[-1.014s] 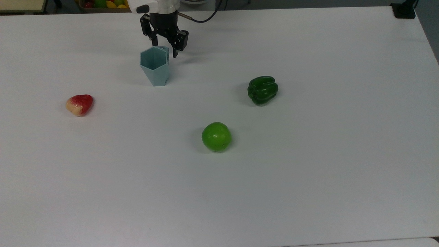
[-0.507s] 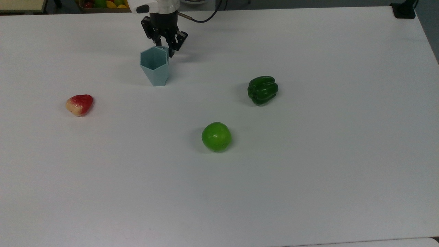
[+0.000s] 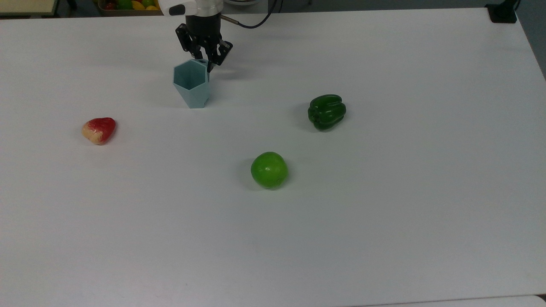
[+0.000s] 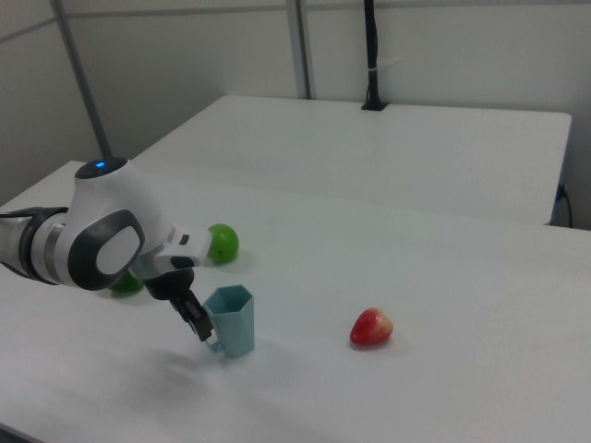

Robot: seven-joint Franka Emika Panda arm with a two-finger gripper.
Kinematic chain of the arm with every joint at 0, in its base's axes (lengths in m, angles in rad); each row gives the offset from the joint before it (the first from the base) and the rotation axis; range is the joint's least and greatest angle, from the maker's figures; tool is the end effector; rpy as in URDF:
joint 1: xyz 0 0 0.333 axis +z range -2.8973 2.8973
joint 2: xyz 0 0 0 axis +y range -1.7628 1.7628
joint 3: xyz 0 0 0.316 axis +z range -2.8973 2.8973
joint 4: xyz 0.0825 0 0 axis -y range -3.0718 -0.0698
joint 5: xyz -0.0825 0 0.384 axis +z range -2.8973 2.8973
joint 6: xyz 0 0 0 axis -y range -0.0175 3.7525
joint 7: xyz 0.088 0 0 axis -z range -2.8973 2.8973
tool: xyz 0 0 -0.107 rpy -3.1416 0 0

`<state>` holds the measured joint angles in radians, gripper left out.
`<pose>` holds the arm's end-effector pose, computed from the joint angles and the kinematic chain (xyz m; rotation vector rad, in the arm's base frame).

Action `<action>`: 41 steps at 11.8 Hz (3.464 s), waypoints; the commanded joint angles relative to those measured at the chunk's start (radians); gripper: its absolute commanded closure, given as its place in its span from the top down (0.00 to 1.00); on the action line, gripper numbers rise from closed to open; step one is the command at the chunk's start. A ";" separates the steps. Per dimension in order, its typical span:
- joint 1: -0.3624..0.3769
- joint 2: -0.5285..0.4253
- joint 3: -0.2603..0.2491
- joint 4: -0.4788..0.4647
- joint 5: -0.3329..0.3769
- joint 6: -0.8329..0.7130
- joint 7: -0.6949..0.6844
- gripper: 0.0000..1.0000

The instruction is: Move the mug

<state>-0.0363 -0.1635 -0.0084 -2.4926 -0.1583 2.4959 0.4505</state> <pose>0.4695 -0.0201 0.3631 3.0061 -0.5729 0.2825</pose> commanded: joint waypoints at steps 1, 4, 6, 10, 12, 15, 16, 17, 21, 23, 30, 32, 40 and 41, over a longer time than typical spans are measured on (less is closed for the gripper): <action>-0.005 -0.017 0.001 -0.022 -0.023 0.029 0.016 0.12; -0.005 -0.043 0.001 -0.017 -0.021 0.026 0.017 0.11; -0.002 -0.071 0.001 0.000 -0.017 0.028 0.027 0.11; -0.005 0.008 0.002 0.165 -0.001 0.038 0.030 0.12; -0.010 0.146 0.002 0.329 0.000 0.037 0.036 0.13; -0.039 0.341 0.002 0.529 -0.001 0.038 0.051 0.14; -0.039 0.398 0.002 0.572 -0.001 0.038 0.051 0.14; -0.040 0.438 0.002 0.595 -0.003 0.038 0.050 0.14; -0.042 0.499 0.004 0.603 -0.018 0.041 0.048 0.14; -0.042 0.501 0.005 0.606 -0.018 0.041 0.047 0.33; -0.042 0.369 0.027 0.598 -0.007 -0.084 0.047 1.00; -0.027 0.277 0.027 0.598 -0.003 -0.234 0.031 1.00; 0.018 0.110 0.027 0.753 0.200 -0.848 -0.248 1.00; 0.016 0.110 0.021 0.755 0.200 -0.844 -0.248 1.00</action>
<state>-0.0215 -0.0524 0.0272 -1.7588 0.0172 1.6877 0.2437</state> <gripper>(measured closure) 0.000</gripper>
